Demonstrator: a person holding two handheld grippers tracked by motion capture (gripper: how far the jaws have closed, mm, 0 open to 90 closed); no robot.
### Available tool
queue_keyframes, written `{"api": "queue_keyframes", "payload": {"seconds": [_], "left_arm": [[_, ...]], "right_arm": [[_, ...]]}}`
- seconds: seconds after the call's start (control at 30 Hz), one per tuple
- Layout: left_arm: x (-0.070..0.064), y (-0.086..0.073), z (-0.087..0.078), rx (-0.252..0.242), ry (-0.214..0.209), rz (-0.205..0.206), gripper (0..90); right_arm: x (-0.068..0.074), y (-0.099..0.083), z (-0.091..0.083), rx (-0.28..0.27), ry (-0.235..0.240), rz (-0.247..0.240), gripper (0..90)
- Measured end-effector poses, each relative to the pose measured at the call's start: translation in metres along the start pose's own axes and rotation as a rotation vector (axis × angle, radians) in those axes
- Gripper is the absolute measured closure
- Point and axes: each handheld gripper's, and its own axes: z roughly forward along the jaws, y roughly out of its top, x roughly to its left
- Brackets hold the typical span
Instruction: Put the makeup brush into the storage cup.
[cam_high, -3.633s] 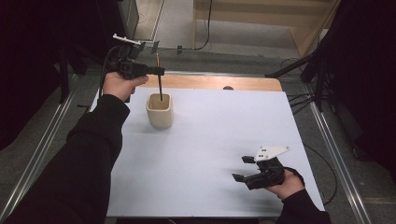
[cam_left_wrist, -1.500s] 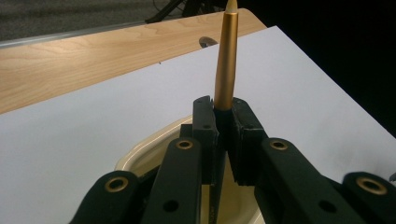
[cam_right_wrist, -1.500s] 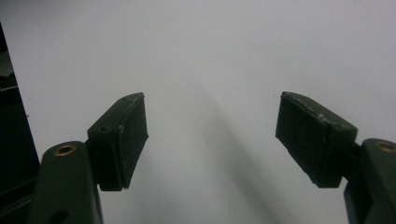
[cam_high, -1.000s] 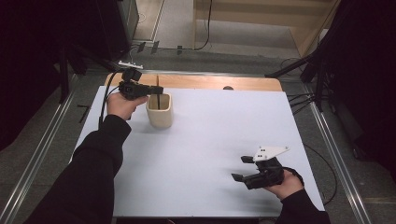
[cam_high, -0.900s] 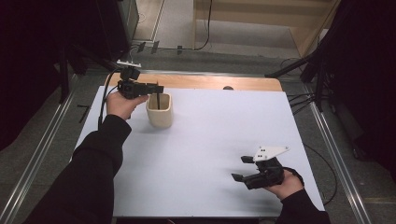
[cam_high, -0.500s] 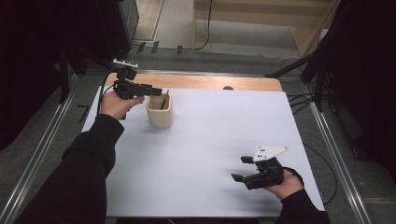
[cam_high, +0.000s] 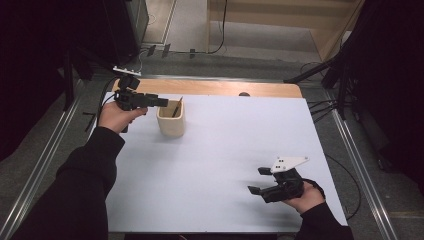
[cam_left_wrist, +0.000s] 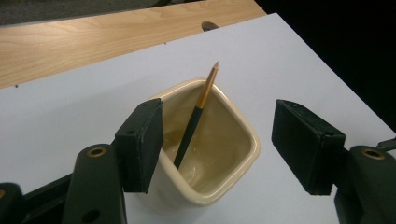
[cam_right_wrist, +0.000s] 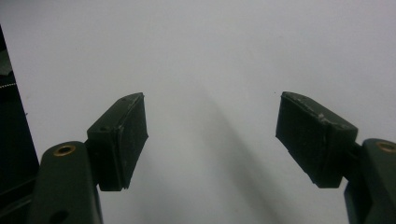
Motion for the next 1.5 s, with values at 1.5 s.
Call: {"api": "queue_keyframes", "payload": {"seconds": [1.5], "left_arm": [[-0.025, -0.059, -0.032, 0.045, -0.076, 0.064, 34.8]], "right_arm": [[-0.001, 0.000, 0.003, 0.013, 0.001, 0.004, 25.5]]}}
